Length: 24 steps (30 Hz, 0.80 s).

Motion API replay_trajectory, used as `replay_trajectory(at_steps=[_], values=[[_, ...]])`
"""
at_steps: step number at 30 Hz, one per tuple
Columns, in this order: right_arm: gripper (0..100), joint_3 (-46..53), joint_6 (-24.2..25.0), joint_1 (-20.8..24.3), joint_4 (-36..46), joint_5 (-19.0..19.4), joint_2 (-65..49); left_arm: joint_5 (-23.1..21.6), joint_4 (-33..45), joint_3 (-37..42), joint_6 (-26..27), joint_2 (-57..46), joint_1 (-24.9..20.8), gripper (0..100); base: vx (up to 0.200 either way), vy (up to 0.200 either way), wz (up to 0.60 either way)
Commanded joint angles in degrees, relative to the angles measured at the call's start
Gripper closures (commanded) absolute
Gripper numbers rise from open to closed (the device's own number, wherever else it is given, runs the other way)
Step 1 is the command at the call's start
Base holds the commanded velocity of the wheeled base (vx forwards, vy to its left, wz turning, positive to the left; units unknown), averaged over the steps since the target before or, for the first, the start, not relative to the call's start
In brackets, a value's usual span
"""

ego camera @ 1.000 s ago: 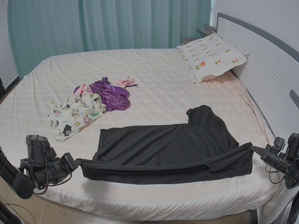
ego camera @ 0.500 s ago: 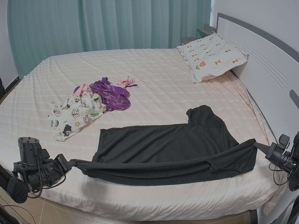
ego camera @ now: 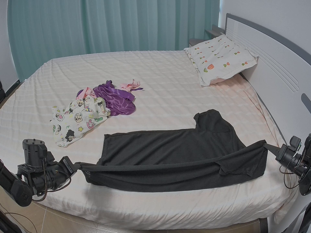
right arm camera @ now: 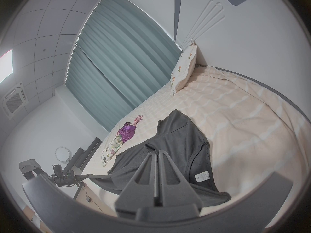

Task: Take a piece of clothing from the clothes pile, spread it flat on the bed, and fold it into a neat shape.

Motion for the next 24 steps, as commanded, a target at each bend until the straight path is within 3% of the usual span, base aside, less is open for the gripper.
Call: replay_trajectory(at_steps=[1,24], values=[[100,-2.41,-0.08,0.04,-0.58,-0.43,3.47,0.34,-0.04,-2.35,-0.03,3.9,0.09,100,0.0,0.0,0.0],[100,-12.52,-0.52,0.39,-0.58,-1.83,20.17,0.51,-0.04,-16.24,-0.03,21.3,0.0,100,0.0,0.0,0.0]])
